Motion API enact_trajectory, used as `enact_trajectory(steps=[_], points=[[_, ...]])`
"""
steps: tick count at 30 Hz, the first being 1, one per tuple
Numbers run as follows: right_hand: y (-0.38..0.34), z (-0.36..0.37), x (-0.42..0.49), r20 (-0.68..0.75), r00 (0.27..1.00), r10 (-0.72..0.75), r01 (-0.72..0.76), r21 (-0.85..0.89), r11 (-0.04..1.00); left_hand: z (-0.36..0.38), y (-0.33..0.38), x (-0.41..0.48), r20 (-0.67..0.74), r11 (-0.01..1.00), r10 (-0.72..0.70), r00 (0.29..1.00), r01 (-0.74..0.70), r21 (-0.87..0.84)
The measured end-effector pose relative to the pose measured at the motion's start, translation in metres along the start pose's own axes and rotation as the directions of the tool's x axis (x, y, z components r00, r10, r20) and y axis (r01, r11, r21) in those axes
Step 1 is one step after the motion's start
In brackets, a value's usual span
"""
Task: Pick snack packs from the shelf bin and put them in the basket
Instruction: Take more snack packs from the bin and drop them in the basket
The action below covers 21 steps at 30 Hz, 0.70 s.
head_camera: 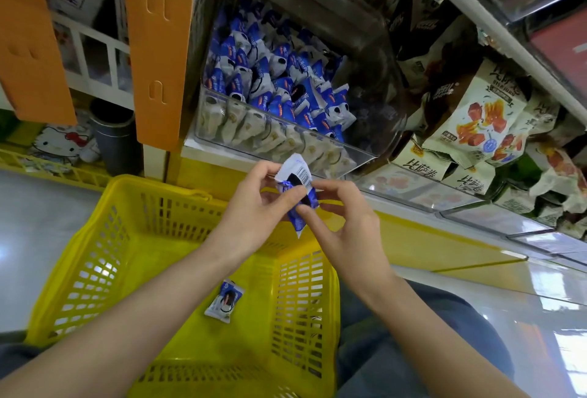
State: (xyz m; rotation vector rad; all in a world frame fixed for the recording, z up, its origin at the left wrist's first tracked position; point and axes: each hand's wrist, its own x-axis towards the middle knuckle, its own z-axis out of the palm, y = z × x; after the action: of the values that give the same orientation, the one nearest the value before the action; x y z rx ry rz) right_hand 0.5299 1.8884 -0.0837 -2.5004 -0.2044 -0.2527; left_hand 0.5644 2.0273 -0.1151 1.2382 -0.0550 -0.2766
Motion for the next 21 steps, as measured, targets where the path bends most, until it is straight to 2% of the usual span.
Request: enact_trajectory(steps=[5, 8, 10, 12, 14, 15, 17, 18, 19, 21], points=[[0.0, 0.0, 0.008, 0.006, 1.0, 0.014, -0.014, 0.022, 1.0, -0.006, -0.001, 0.005, -0.011, 0.998, -0.007, 1.0, 0.008, 0.063], [-0.001, -0.003, 0.015, 0.017, 0.999, 0.028, -0.028, 0.017, 0.999, -0.006, 0.0, 0.007, -0.027, 0.983, -0.012, 1.0, 0.017, 0.183], [-0.001, -0.006, 0.019, 0.04, 0.998, 0.057, -0.058, 0.033, 0.998, -0.008, 0.003, 0.007, -0.003, 0.927, 0.091, 0.996, -0.084, 0.365], [-0.004, -0.011, 0.029, 0.071, 0.994, 0.089, -0.094, 0.079, 0.992, -0.013, 0.014, 0.007, 0.115, 0.846, 0.203, 0.972, -0.233, 0.479], [-0.008, -0.019, 0.047, 0.14, 0.98, 0.14, -0.158, 0.128, 0.979, -0.018, 0.026, 0.01, 0.253, 0.751, 0.242, 0.937, -0.346, 0.563], [-0.011, -0.024, 0.056, 0.206, 0.962, 0.178, -0.211, 0.149, 0.966, -0.021, 0.032, 0.012, 0.281, 0.74, 0.226, 0.933, -0.352, 0.574], [-0.016, -0.035, 0.072, 0.378, 0.894, 0.241, -0.328, 0.187, 0.926, -0.027, 0.042, 0.018, 0.244, 0.806, 0.189, 0.951, -0.292, 0.514], [-0.017, -0.039, 0.08, 0.42, 0.87, 0.258, -0.371, 0.216, 0.903, -0.03, 0.045, 0.022, 0.192, 0.846, 0.181, 0.965, -0.252, 0.471], [-0.017, -0.041, 0.091, 0.4, 0.879, 0.261, -0.383, 0.263, 0.886, -0.032, 0.048, 0.026, 0.123, 0.881, 0.175, 0.977, -0.211, 0.424], [-0.013, -0.04, 0.119, 0.208, 0.943, 0.259, -0.322, 0.379, 0.868, -0.036, 0.053, 0.035, -0.021, 0.941, 0.153, 0.988, -0.139, 0.309]])
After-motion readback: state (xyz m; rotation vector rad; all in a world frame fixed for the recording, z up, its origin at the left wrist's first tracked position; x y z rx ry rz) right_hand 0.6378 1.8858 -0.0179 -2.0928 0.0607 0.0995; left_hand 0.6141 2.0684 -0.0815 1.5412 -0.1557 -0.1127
